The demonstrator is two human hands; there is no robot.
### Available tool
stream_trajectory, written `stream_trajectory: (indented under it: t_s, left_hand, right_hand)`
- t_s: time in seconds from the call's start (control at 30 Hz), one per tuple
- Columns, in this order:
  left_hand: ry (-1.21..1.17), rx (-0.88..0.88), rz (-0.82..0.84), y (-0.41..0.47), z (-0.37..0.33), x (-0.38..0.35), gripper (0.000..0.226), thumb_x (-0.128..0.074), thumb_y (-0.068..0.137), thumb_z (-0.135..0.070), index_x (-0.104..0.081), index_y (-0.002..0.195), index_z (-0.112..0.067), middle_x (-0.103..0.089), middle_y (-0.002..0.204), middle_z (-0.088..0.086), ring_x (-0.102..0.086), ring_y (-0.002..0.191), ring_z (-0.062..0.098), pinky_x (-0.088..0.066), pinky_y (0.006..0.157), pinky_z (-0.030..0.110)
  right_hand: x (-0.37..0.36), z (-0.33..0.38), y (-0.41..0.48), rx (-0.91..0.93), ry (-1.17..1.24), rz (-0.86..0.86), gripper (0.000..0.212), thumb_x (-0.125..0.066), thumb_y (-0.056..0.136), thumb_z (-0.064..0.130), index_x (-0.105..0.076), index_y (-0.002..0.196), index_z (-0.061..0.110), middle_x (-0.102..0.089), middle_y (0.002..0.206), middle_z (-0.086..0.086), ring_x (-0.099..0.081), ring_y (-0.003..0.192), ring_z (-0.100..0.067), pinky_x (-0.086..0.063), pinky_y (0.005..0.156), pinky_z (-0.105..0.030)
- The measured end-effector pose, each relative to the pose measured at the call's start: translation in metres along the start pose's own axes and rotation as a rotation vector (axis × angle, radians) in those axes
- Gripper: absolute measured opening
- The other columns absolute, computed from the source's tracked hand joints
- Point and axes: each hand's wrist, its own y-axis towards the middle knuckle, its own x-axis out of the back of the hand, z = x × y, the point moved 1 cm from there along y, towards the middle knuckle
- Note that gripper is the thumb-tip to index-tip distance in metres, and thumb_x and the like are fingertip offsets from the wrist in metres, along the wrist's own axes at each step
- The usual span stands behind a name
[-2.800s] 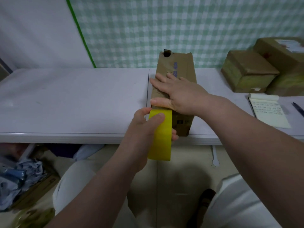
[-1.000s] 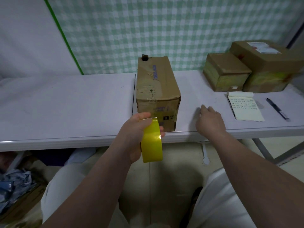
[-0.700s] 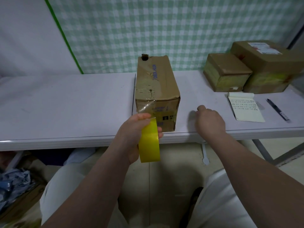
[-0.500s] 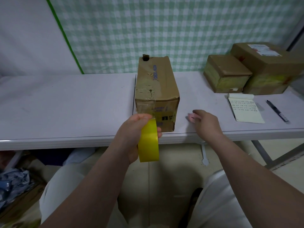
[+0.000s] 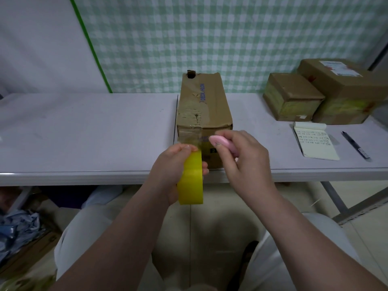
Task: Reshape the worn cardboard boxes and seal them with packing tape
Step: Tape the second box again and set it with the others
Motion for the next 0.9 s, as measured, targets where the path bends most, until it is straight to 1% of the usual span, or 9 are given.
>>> stream_trajectory:
  t_s: [0.13,0.23,0.33,0.43,0.53,0.67,0.73,0.83,0.9]
  left_hand:
    - [-0.025,-0.014,0.009,-0.002,-0.001,-0.001,0.015,-0.052,0.095,-0.018,-0.062,0.101,-0.008,-0.070,0.068,0.008,-0.068,0.059,0.022,-0.056,0.062,0.037]
    - [-0.047,0.001,0.008,-0.002,-0.003,-0.002,0.017,-0.048,0.097,-0.017,-0.061,0.101,-0.006,-0.070,0.068,0.010,-0.068,0.060,0.023,-0.057,0.059,0.035]
    - [-0.033,0.005,-0.014,0.000,-0.002,-0.002,0.017,-0.048,0.097,-0.017,-0.062,0.098,-0.007,-0.069,0.071,0.013,-0.068,0.064,0.025,-0.057,0.062,0.037]
    - [-0.029,0.017,-0.018,0.001,-0.002,-0.002,0.015,-0.050,0.097,-0.018,-0.062,0.097,-0.008,-0.069,0.076,0.015,-0.068,0.068,0.027,-0.056,0.068,0.041]
    - [-0.022,0.023,-0.012,0.001,-0.003,-0.001,0.015,-0.050,0.097,-0.018,-0.061,0.094,-0.008,-0.069,0.069,0.011,-0.067,0.063,0.025,-0.057,0.066,0.039]
    - [-0.022,0.009,0.007,0.003,-0.003,-0.001,0.016,-0.049,0.096,-0.015,-0.062,0.091,-0.009,-0.069,0.068,0.010,-0.067,0.064,0.024,-0.057,0.067,0.039]
    - [-0.019,0.012,0.005,0.003,-0.004,-0.001,0.016,-0.049,0.096,-0.015,-0.063,0.090,-0.009,-0.069,0.069,0.011,-0.067,0.063,0.025,-0.057,0.067,0.039]
    - [-0.005,0.021,0.008,0.002,-0.005,-0.001,0.016,-0.050,0.095,-0.017,-0.061,0.098,-0.006,-0.068,0.075,0.016,-0.066,0.064,0.028,-0.055,0.070,0.042]
    - [-0.025,0.040,0.006,0.002,-0.005,-0.001,0.020,-0.052,0.093,-0.016,-0.058,0.105,-0.001,-0.066,0.077,0.021,-0.064,0.061,0.030,-0.054,0.067,0.042]
  right_hand:
    - [-0.011,0.010,0.021,0.141,-0.113,0.145,0.014,-0.059,0.092,0.020,-0.069,0.099,0.013,-0.063,0.088,-0.002,-0.054,0.081,-0.016,-0.034,0.070,-0.019]
    - [-0.020,0.013,0.030,0.222,-0.171,0.180,0.016,-0.056,0.091,0.019,-0.069,0.092,0.011,-0.062,0.083,-0.004,-0.054,0.078,-0.021,-0.039,0.064,-0.026]
    - [-0.027,0.014,0.035,0.291,-0.254,0.183,0.016,-0.057,0.089,0.016,-0.069,0.085,0.007,-0.060,0.078,-0.007,-0.055,0.074,-0.024,-0.046,0.055,-0.033]
    - [-0.032,0.013,0.039,0.379,-0.322,0.184,0.002,-0.070,0.079,0.005,-0.069,0.079,0.007,-0.059,0.073,-0.008,-0.055,0.070,-0.026,-0.042,0.050,-0.028]
    - [-0.035,0.011,0.041,0.399,-0.368,0.214,0.012,-0.076,0.073,0.001,-0.068,0.077,0.009,-0.056,0.071,-0.005,-0.054,0.068,-0.024,-0.040,0.048,-0.026]
    - [-0.036,0.012,0.044,0.441,-0.447,0.233,0.023,-0.082,0.062,-0.001,-0.066,0.071,0.011,-0.052,0.067,-0.002,-0.051,0.064,-0.021,-0.028,0.048,-0.022]
    - [-0.035,0.012,0.045,0.452,-0.464,0.252,0.025,-0.084,0.060,-0.001,-0.065,0.070,0.011,-0.052,0.066,-0.002,-0.051,0.063,-0.021,-0.027,0.049,-0.022]
    - [-0.030,0.007,0.045,0.435,-0.451,0.294,0.019,-0.080,0.066,0.000,-0.066,0.075,0.010,-0.054,0.070,-0.004,-0.050,0.065,-0.022,-0.030,0.049,-0.025]
    - [-0.025,0.004,0.044,0.406,-0.446,0.318,0.012,-0.076,0.073,0.003,-0.067,0.079,0.009,-0.055,0.073,-0.006,-0.050,0.068,-0.023,-0.033,0.048,-0.027]
